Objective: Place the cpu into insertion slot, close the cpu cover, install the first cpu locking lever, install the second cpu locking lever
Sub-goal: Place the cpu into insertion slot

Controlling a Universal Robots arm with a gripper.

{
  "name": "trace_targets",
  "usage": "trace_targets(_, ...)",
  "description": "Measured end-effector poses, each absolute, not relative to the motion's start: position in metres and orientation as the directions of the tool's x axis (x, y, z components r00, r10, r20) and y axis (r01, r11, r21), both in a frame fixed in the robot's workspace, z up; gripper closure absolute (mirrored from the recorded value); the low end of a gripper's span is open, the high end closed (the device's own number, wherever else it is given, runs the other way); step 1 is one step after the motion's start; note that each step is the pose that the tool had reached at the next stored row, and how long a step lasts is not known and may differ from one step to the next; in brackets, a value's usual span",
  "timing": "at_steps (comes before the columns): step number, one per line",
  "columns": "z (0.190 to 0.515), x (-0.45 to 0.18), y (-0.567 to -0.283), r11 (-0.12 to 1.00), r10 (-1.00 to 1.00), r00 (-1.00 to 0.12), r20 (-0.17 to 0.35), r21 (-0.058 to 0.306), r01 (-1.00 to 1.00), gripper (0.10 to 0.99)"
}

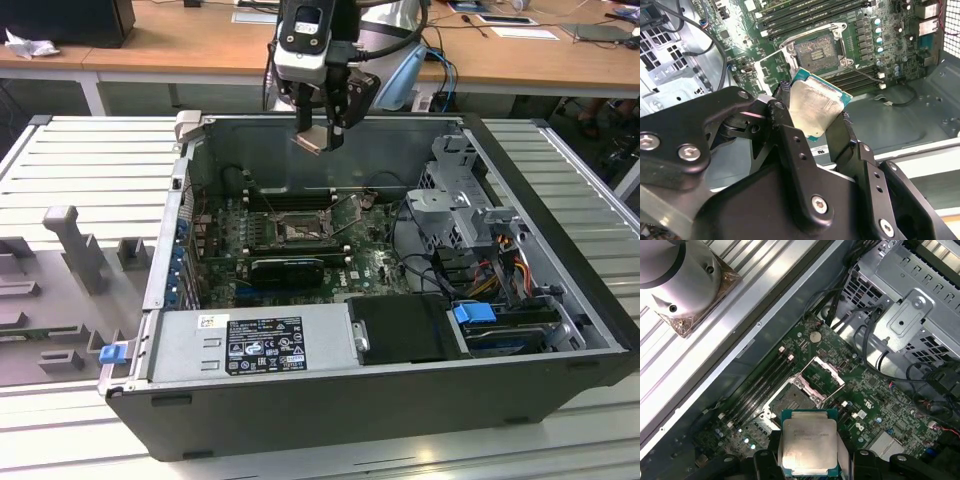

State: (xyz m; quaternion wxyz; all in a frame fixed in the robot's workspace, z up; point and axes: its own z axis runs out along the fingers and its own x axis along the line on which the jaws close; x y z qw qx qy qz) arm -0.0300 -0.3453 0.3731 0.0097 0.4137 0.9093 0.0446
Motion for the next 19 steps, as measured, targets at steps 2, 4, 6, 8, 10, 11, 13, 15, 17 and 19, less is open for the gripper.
trace_targets(2,0.3731,-0.03,-0.3453,0.648,0.758,-0.652,0.019,0.089,0.756,0.561)
trace_targets(4,0.3731,-0.0299,-0.3453,0.642,0.764,-0.645,0.019,0.089,0.762,0.561)
trace_targets(6,0.3731,-0.03,-0.3453,0.63,0.773,-0.634,0.019,0.089,0.771,0.561)
trace_targets(8,0.3731,-0.0299,-0.3453,0.621,0.78,-0.625,0.019,0.089,0.779,0.561)
trace_targets(10,0.3731,-0.03,-0.3453,0.615,0.786,-0.618,0.019,0.089,0.784,0.561)
trace_targets(11,0.3731,-0.03,-0.3453,0.61,0.789,-0.614,0.019,0.089,0.787,0.561)
trace_targets(13,0.3731,-0.03,-0.3453,0.604,0.794,-0.608,0.019,0.089,0.792,0.561)
trace_targets(15,0.3731,-0.0299,-0.3453,0.598,0.798,-0.602,0.019,0.089,0.796,0.561)
trace_targets(17,0.3731,-0.0299,-0.3453,0.591,0.804,-0.595,0.019,0.089,0.802,0.561)
trace_targets(19,0.3731,-0.03,-0.3453,0.584,0.809,-0.587,0.019,0.089,0.807,0.561)
